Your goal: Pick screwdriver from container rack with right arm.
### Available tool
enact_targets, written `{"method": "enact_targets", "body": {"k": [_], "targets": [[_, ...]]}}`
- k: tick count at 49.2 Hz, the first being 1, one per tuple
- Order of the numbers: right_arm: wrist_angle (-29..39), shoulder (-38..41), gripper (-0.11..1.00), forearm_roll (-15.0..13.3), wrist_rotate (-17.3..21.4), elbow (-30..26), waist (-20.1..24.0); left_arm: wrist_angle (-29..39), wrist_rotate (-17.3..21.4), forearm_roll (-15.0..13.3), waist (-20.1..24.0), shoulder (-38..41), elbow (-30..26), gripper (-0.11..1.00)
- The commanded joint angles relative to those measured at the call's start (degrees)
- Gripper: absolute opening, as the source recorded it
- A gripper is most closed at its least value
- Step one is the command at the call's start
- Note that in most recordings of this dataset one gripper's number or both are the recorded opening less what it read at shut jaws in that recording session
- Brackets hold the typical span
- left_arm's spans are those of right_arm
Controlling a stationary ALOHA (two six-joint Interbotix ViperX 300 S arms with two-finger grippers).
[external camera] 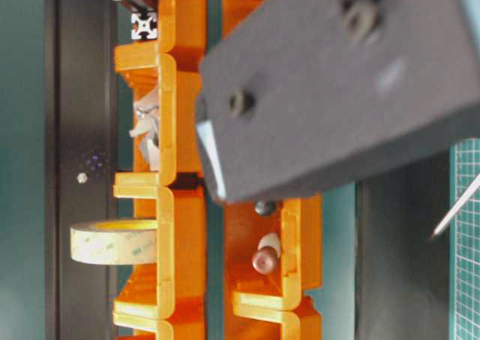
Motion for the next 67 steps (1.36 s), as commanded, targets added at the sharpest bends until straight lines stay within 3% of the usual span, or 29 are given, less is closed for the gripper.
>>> {"method": "enact_targets", "body": {"k": [1,13,33,44,54,67], "targets": [[-1.8,-1.1,0.84,0.6,1.6,-1.6,-0.3,-0.2,-0.2,0.2,0.2,0.1,-2.0,0.0],[0.4,-3.3,0.84,-0.2,11.2,-2.1,-0.7,0.5,-0.2,0.2,0.2,-0.6,-2.0,0.0],[7.8,-15.0,0.84,-0.7,13.4,1.8,0.4,1.1,-0.1,0.2,-1.1,-0.4,-1.9,0.0],[2.3,-26.7,0.84,-1.9,20.3,10.6,2.1,1.8,-0.1,0.1,-1.2,-0.6,-1.9,0.0],[-4.0,-40.1,0.84,-5.4,28.7,20.4,2.1,1.7,0.2,0.2,-1.2,-0.8,-2.0,0.0],[-7.1,-55.4,0.84,-6.1,33.8,30.1,1.1,1.6,0.4,0.2,-0.9,-0.8,-2.0,0.0]]}}
